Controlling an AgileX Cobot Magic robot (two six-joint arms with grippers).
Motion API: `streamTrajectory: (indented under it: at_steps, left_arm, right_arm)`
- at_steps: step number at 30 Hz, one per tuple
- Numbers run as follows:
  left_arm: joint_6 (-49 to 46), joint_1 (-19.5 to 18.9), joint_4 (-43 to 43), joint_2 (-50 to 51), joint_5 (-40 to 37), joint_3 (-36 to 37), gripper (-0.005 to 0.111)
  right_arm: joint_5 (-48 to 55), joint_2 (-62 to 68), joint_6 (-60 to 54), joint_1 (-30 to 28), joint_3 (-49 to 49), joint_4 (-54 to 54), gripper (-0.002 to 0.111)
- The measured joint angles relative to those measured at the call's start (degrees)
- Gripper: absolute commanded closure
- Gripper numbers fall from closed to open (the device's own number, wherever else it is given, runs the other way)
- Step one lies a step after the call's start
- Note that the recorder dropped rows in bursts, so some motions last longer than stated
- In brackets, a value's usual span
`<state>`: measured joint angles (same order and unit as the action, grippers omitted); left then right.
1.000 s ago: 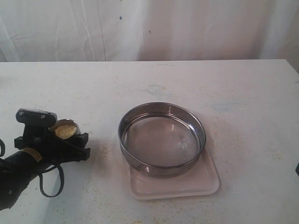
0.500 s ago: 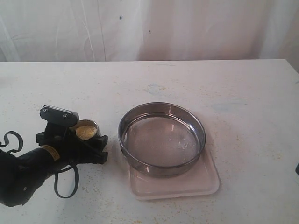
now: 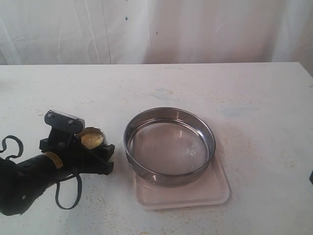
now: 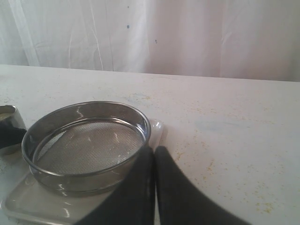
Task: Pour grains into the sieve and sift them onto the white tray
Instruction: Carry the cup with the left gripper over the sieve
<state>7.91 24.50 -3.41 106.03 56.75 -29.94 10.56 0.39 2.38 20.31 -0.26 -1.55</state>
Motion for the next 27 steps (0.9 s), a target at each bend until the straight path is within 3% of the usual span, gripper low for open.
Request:
streamTrajectory:
  at_steps: [27]
  left_arm:
    - [-2.67,0.00,3.41,-6.38,-8.37,-1.93,0.107]
  right_arm:
    - [0.00,0.00,0.00,0.00,0.00,0.00,0.108]
